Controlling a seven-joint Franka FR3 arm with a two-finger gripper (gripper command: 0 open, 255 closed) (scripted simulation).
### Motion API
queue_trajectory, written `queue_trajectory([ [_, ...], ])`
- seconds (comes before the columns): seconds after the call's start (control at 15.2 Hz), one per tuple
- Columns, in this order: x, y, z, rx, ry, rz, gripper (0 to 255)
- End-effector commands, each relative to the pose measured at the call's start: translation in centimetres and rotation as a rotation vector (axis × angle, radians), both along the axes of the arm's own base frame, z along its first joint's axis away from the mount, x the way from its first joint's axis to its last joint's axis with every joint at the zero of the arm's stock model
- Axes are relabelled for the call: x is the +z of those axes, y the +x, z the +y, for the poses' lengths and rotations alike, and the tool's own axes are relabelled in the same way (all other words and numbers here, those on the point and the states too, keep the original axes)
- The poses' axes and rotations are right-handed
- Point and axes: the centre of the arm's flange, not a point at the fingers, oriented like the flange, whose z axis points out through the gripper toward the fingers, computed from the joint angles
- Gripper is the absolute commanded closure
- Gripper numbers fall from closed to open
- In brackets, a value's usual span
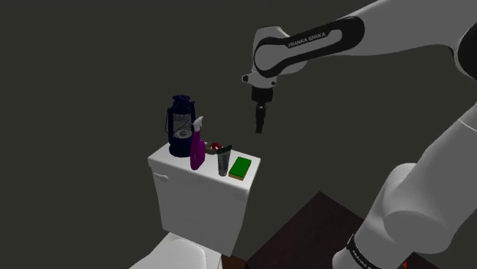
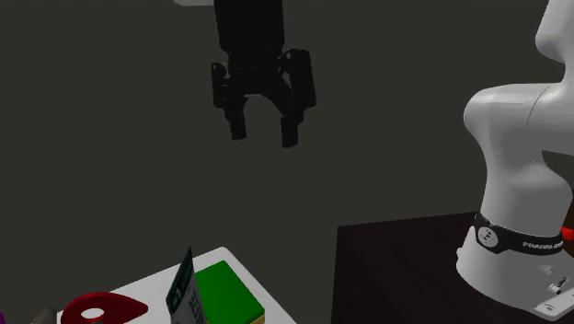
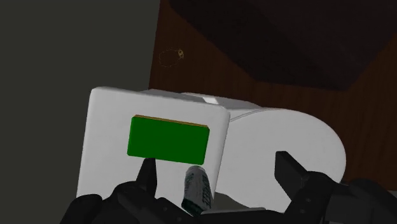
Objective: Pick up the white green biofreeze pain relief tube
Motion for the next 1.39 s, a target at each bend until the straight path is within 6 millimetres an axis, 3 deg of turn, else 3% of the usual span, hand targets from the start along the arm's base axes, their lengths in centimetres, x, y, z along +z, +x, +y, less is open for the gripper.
queue_trajectory([
  [0.0, -2.0, 2.1, 0.8, 0.074, -0.004, 0.004, 0],
  [0.53, -8.5, 9.2, 5.5, 0.352, -0.021, 0.019, 0],
  [0.99, -12.2, 9.2, 5.5, 0.352, -0.021, 0.019, 0],
  [1.19, -12.5, 9.2, 5.5, 0.352, -0.021, 0.019, 0],
  [1.25, -12.6, 9.2, 5.5, 0.352, -0.021, 0.019, 255],
  [1.32, -12.6, 9.2, 5.5, 0.352, -0.021, 0.019, 255],
])
